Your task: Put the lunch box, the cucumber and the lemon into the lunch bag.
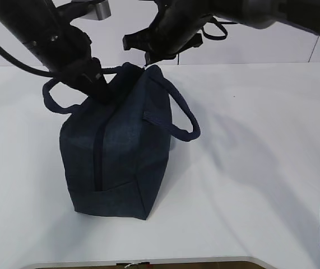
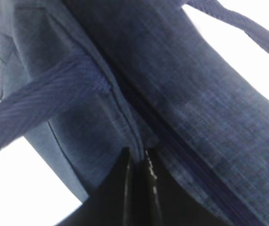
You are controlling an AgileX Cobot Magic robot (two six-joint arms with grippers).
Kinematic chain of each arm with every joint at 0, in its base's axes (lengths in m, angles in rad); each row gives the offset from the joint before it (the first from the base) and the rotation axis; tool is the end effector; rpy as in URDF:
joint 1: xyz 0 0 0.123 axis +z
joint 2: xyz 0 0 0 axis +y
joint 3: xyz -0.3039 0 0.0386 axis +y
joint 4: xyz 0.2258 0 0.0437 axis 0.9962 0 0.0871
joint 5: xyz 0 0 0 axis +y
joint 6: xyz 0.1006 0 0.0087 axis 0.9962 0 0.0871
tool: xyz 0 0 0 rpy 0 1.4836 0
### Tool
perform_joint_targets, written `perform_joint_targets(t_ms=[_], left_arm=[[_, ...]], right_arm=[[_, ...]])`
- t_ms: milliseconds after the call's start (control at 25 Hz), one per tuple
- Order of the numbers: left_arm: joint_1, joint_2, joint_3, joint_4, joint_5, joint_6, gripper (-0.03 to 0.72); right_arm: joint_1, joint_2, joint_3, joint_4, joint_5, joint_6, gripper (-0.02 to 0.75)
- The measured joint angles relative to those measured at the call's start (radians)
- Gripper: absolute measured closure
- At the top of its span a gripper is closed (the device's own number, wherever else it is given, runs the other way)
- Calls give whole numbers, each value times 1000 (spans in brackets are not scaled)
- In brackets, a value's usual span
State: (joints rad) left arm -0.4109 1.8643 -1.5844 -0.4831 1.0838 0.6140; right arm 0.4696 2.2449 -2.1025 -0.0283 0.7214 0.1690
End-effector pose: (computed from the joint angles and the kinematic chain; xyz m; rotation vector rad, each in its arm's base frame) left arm 0.3365 -0.1918 0.2957 1.1441 2.4971 -0.5983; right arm 0.4659 0.2343 0.2767 -0.3697 2.3355 0.2803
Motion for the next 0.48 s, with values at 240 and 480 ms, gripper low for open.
perform_joint_targets(t_ms=[240,480], left_arm=[[14,-24,-2,8,18,6,702],[35,-31,-11,11,39,9,702]], right_arm=[[-2,9,-1,6,25,0,733],[-6,4,-3,10,68,-9,733]])
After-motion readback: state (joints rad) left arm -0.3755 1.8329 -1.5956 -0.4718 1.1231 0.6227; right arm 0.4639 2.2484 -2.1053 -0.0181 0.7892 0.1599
